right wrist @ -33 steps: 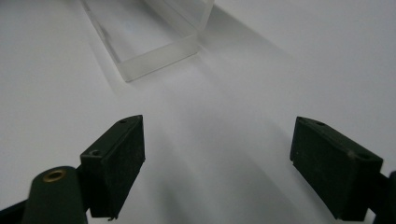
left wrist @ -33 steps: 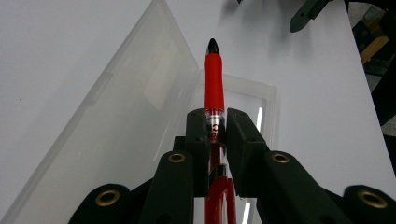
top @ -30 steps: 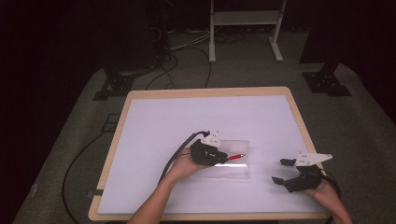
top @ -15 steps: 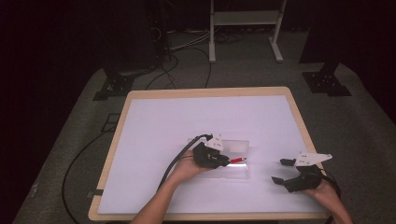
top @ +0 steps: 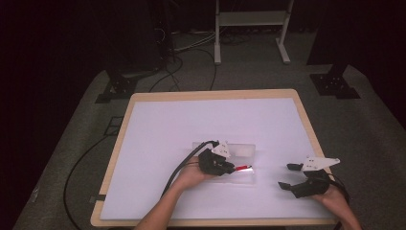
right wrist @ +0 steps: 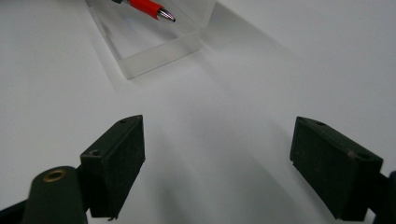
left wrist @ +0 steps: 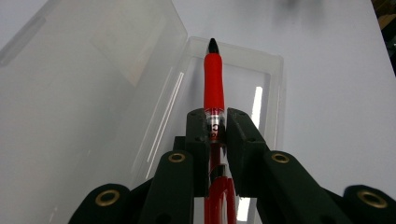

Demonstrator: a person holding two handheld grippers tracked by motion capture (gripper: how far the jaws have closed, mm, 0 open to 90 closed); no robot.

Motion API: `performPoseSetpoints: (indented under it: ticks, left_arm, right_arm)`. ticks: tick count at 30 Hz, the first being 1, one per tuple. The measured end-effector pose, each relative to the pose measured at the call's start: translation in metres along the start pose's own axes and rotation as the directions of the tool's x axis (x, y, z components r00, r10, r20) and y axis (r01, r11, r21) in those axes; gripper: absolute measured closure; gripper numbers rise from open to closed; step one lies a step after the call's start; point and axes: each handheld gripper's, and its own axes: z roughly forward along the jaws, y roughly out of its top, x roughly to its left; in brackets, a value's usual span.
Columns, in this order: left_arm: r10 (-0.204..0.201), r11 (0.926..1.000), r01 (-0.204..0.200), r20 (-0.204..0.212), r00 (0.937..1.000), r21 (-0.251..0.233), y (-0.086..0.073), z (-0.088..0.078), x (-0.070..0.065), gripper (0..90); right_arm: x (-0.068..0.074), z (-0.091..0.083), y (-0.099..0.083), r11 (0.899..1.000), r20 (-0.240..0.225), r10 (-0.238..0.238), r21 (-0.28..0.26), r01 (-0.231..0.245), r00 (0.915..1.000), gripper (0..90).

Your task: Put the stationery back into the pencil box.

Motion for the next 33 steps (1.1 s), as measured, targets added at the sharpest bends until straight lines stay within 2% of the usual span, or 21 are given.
performPoseSetpoints:
  ticks: [14,33]
  left_arm:
    - [0.000,0.9989,0.000,-0.002,1.0000,0.046,-0.0048,0.0082,0.0002,79.3]
    - [-0.011,0.9977,0.011,-0.003,0.9999,0.067,-0.0063,0.0107,0.0012,79.2]
  right_arm:
    - [0.0003,0.0013,0.0003,1.000,-0.006,-0.005,0.004,0.005,1.0000,17.4]
    - [0.0012,0.0023,0.0013,1.000,-0.009,-0.006,0.006,0.006,0.9999,17.4]
